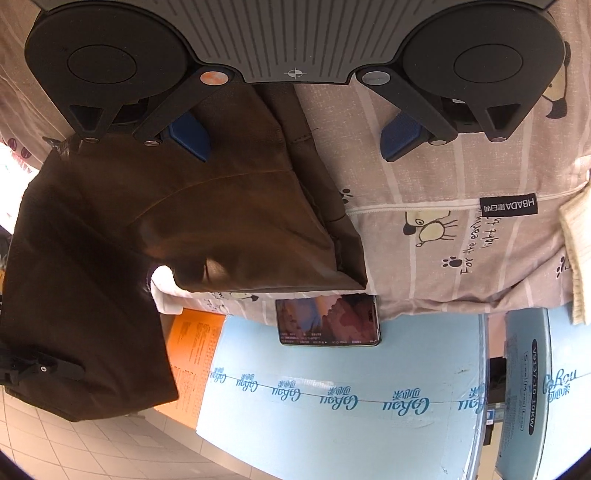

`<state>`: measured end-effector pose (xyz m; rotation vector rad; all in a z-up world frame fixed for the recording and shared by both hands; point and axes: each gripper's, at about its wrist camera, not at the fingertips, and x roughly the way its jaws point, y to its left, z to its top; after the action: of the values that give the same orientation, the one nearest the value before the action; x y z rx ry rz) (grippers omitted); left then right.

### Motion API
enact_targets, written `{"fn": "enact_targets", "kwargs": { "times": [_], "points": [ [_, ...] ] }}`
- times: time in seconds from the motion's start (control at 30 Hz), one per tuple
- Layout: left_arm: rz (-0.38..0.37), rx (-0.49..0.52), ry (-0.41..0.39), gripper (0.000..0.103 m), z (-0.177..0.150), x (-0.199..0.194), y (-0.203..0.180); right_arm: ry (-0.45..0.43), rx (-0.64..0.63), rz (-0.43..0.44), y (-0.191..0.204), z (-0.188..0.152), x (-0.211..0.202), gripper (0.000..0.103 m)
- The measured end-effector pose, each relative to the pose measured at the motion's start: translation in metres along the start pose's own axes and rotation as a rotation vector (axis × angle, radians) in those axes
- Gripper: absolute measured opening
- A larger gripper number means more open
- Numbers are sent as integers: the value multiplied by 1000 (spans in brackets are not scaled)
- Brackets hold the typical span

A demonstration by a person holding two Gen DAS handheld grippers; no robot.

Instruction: Fold clothes

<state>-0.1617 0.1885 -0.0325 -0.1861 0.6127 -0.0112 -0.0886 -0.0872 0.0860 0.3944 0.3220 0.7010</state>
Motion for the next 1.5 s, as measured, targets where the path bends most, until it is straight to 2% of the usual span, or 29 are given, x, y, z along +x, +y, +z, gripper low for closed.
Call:
{"fn": "enact_targets", "kwargs": {
  "times": [0.1,0.2,0.33,0.4,0.5,0.57,0.6,0.63,0.67,0.7,0.73,0.87,0.97,1.07,1.17,1.27,1.33,1.37,1.4,1.43,1.5],
  "points": [
    [-12,-8,-2,100,0,0,0,64,-87,37,19,-16,16,9],
    [-21,-18,-6,100,0,-1,1,164,-124,69,24,-34,33,9],
    [-112,-89,-53,100,1,-8,11,263,-202,104,33,-64,41,14],
    [-140,-134,-105,100,2,-15,17,309,-234,129,35,-79,44,21],
    [-140,-196,-192,100,4,-25,28,382,-292,181,36,-93,43,37],
    [-154,-237,-250,100,4,-30,34,421,-353,234,40,-101,40,69],
    [-167,-250,-271,100,5,-32,36,459,-384,268,42,-104,39,76],
    [-180,-261,-289,100,6,-33,37,519,-413,321,44,-108,39,87],
    [-185,-265,-301,100,7,-34,37,579,-442,374,46,-112,39,91],
    [-185,-266,-309,100,9,-34,36,593,-464,402,47,-115,35,92],
    [-181,-260,-311,100,12,-35,33,582,-492,418,48,-115,31,92],
    [-200,-195,-313,100,28,-37,13,525,-498,573,38,-93,13,92],
    [-246,-148,-263,100,44,-23,-7,451,-436,636,15,-72,2,97],
    [-246,-121,-121,100,55,8,-24,414,-363,642,-9,-60,0,97],
    [-171,-122,34,99,56,42,-28,427,-283,565,-29,-59,8,97],
    [-146,-114,90,99,55,55,-29,468,-211,502,-44,-61,20,97],
    [-120,-55,94,93,52,57,-37,498,-188,468,-48,-64,28,97],
    [-107,-12,88,80,51,56,-41,512,-189,452,-47,-66,30,98],
    [-95,35,78,56,49,56,-46,515,-192,447,-47,-67,31,98],
    [-95,69,67,47,49,54,-49,512,-194,448,-47,-67,30,98],
    [-114,83,45,21,50,49,-51,507,-190,450,-47,-67,30,98]
  ]
}}
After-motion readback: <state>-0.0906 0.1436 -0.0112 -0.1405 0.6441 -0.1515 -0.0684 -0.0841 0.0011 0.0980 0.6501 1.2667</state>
